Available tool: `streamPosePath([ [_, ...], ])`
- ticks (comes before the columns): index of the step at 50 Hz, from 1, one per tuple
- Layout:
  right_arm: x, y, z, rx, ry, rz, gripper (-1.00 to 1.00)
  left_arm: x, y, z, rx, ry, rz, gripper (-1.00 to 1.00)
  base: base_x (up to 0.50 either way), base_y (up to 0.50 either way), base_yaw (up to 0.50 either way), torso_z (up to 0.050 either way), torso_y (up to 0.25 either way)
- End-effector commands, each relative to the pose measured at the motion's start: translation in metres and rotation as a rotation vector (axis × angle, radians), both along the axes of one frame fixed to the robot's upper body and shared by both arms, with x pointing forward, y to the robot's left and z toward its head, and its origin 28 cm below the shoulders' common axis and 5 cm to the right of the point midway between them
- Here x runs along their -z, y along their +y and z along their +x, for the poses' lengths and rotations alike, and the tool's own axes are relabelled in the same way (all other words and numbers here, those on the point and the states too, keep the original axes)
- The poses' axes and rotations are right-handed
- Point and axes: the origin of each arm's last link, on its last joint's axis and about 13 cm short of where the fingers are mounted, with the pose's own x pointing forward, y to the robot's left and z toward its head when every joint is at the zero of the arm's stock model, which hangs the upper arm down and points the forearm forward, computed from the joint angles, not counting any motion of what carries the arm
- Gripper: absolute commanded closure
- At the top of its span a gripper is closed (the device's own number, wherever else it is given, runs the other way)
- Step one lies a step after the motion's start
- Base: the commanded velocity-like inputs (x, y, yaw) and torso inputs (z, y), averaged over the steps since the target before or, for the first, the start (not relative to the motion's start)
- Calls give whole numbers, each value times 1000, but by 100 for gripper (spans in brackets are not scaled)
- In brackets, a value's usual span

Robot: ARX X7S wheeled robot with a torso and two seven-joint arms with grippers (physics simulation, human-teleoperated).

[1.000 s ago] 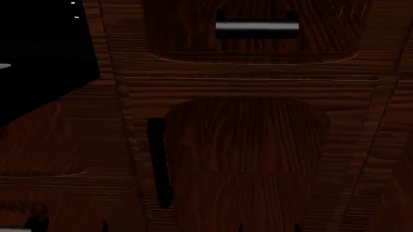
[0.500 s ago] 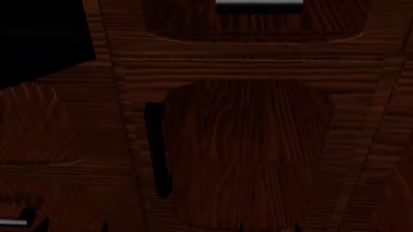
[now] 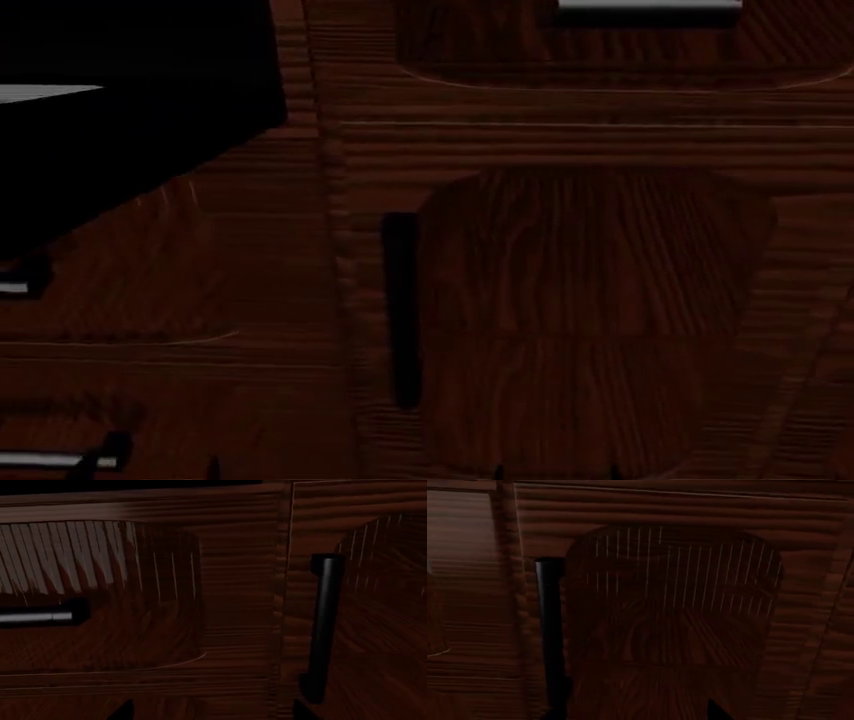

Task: Close the oven door

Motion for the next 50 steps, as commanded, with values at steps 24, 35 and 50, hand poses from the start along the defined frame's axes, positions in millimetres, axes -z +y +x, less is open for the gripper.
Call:
streamPosePath([
  [24, 1, 0, 0, -2, -3, -6, -100, 1, 0, 0, 2, 0, -4, -100, 0, 317, 0, 0, 0],
  [35, 0, 0, 0, -3, 0, -7, -100, 0, 0, 0, 2, 0, -1, -100, 0, 317, 0, 0, 0],
  [50, 0, 0, 0, -4, 0, -6, -100, 0, 0, 0, 0, 0, -2, -100, 0, 318, 0, 0, 0],
])
